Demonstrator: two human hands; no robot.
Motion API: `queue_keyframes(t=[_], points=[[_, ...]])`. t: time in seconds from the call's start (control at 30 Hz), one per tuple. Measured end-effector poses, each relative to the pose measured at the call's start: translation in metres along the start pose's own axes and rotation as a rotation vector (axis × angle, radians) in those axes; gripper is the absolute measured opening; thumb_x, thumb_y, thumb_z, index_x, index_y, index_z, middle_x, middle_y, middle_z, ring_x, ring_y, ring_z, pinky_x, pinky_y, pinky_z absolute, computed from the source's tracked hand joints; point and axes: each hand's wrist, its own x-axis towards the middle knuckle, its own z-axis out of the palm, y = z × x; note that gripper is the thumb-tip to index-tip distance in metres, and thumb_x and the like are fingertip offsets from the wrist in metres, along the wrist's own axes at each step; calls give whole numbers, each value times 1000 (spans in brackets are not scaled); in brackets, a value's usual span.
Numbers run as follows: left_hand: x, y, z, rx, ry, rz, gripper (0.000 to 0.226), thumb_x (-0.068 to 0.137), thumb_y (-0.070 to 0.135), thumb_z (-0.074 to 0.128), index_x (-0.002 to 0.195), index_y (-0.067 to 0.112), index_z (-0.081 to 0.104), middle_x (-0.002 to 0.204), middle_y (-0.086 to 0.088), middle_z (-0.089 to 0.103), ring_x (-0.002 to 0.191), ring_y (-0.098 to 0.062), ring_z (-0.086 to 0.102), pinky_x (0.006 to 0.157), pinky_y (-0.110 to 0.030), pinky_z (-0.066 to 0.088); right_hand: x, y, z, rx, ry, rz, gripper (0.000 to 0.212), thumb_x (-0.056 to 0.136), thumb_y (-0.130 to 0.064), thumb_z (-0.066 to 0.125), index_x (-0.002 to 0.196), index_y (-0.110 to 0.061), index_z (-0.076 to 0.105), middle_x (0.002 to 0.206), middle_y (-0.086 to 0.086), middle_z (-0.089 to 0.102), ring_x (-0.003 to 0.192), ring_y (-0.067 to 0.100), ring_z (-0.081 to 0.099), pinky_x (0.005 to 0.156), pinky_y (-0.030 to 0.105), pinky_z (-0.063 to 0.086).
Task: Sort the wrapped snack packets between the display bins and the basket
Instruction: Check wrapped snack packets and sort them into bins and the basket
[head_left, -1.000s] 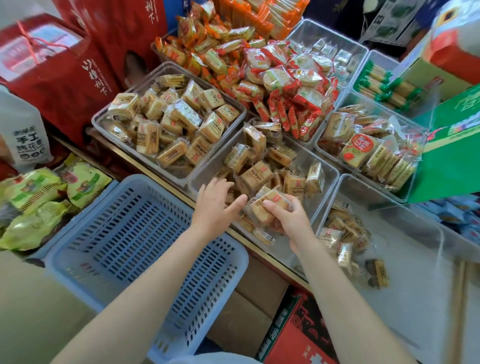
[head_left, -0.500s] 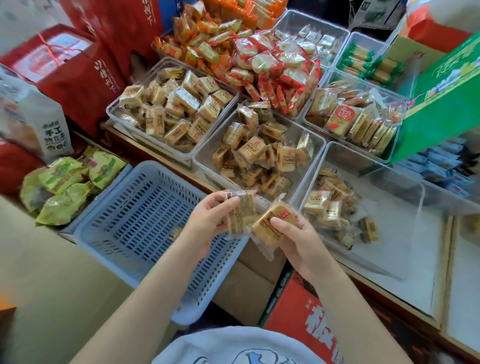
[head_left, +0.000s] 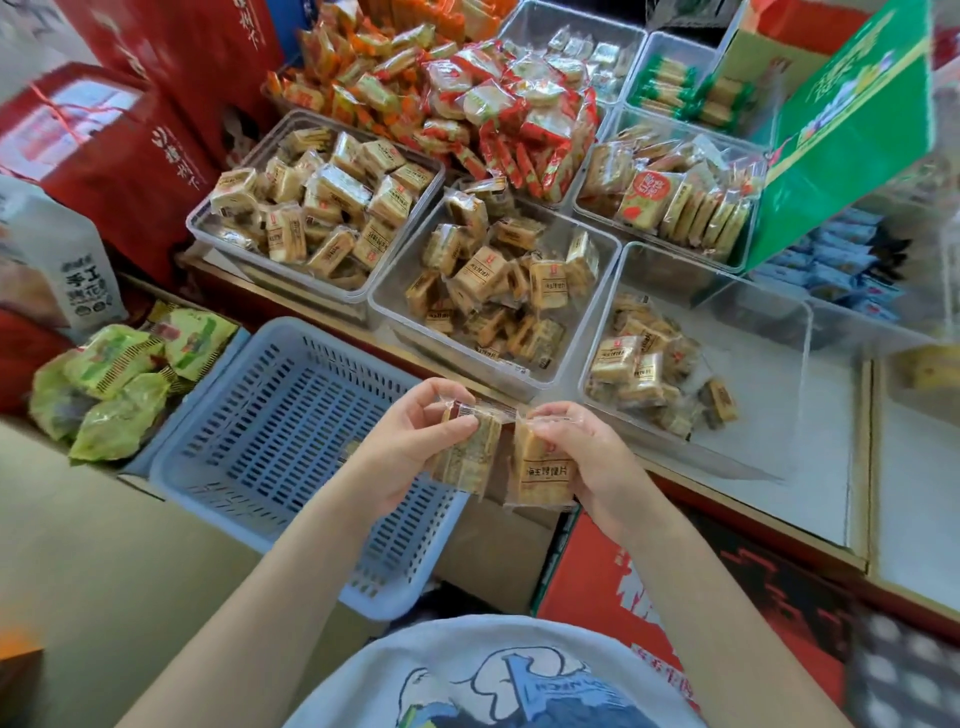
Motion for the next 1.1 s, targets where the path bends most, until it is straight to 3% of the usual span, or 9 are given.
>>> queue_keyframes(t=[0.17,0.3,0.4,0.53,0.67,0.73,0.83,0.93,1.1], points=[[-5,-5,6,67,-21,20,17,84,27,81,97,35,73,95,-11,65,88,-22,65,73,-29,55,-9,-2,12,-173,102,21,36,69,-36,51,100,-22,63,82,1,60,75,17,59,64,29,47],[-11,-7,4,64,-40,20,27,82,25,77,108,24,68,94,-6,70,86,-17,69,69,-25,55,-10,1,19,-194,100,-43,30,87,-37,48,108,-26,64,89,8,62,81,19,60,72,30,49],[-10,-8,0,66,-41,17,29,82,23,79,109,22,68,99,-8,71,90,-20,69,74,-30,57,-7,2,23,-284,115,-115,21,106,-31,45,107,-22,64,80,10,60,67,13,58,61,16,49],[-13,-5,-1,78,-51,36,36,79,22,76,113,15,65,94,-4,72,89,-19,69,78,-31,57,-6,6,29,-377,119,-193,10,101,-34,60,99,-25,64,80,0,66,67,5,62,63,18,51],[-13,-12,-6,86,-13,58,27,84,21,81,109,21,70,97,-10,71,91,-24,68,85,-41,56,-5,10,34,-422,182,-209,6,98,-31,64,96,-25,62,88,7,69,73,10,61,67,24,51],[-14,-15,-6,101,12,57,24,89,15,78,111,20,69,98,-10,72,92,-23,68,84,-38,56,-5,10,35,-427,200,-213,7,98,-28,65,95,-23,63,88,12,68,71,10,59,66,24,50],[-15,-12,-3,110,-5,40,26,90,12,73,115,12,66,97,-7,75,91,-20,71,79,-30,58,-6,10,34,-426,234,-257,7,96,-22,67,90,-22,66,90,15,69,74,22,63,74,36,54],[-15,-5,-1,134,-38,29,37,83,26,75,116,14,65,103,-15,76,96,-29,73,86,-43,58,-7,8,32,-395,287,-294,11,94,-18,69,85,-23,69,86,7,72,82,28,68,79,41,57],[-11,-1,0,179,-65,-24,35,84,37,77,116,26,68,105,-17,76,101,-38,72,94,-60,53,-10,6,27,-340,356,-315,13,91,-16,73,82,-24,70,80,-2,71,79,19,68,75,34,56]])
